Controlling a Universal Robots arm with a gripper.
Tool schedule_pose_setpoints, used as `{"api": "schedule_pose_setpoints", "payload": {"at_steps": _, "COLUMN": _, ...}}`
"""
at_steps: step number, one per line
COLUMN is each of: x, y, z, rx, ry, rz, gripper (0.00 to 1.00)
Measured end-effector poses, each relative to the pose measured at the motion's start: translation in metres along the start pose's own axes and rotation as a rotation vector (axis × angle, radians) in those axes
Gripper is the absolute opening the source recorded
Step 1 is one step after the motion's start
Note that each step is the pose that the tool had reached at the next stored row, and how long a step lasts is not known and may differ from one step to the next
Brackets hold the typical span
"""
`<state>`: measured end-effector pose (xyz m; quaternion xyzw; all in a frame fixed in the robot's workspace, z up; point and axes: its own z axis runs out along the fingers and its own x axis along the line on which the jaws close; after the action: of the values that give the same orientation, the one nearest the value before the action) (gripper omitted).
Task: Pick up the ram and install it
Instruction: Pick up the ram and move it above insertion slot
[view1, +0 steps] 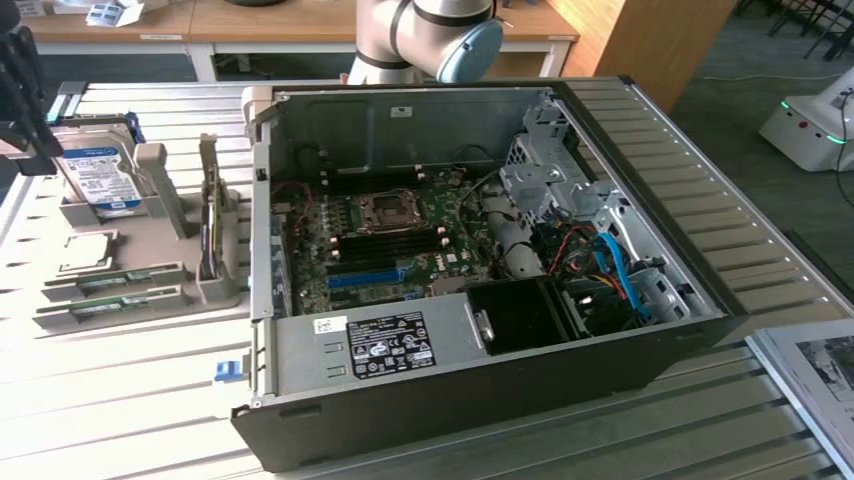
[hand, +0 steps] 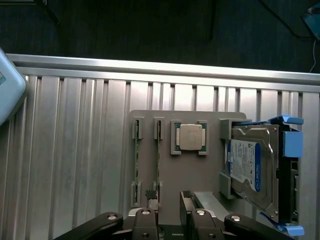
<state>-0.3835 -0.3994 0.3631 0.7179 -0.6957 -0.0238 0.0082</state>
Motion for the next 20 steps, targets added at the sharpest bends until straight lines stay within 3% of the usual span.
{"api": "schedule_pose_setpoints", "payload": {"at_steps": 20, "x": 0.001, "y": -0.0012, "z": 0.0251, "rx": 0.0001, "ry": 0.0003, "rz": 0.000, "gripper": 0.31}}
